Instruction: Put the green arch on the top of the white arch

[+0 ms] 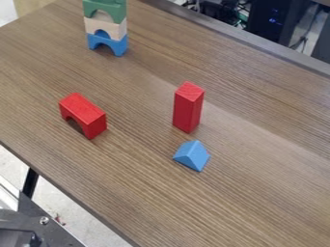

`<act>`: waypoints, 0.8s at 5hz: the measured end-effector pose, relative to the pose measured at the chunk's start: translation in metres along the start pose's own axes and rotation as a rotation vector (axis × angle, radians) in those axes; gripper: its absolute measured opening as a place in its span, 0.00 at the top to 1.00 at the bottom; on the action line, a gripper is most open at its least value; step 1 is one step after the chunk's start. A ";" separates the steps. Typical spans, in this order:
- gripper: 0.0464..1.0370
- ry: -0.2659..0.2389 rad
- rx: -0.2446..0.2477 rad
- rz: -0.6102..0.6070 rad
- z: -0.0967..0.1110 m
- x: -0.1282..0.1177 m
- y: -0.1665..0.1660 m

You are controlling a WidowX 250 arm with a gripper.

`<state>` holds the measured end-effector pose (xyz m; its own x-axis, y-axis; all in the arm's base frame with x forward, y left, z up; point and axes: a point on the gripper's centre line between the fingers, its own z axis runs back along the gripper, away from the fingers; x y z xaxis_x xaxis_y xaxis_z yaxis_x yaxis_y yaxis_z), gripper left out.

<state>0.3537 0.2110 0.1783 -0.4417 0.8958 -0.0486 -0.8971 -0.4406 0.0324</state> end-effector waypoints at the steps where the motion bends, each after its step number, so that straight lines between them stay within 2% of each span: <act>1: 0.49 0.001 -0.005 0.000 0.001 0.000 -0.001; 3: 0.49 0.003 -0.023 -0.010 0.008 -0.004 -0.002; 4: 0.49 0.004 -0.030 -0.016 0.002 -0.007 -0.009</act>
<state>0.3652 0.2092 0.1799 -0.4269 0.9028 -0.0532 -0.9041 -0.4274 0.0012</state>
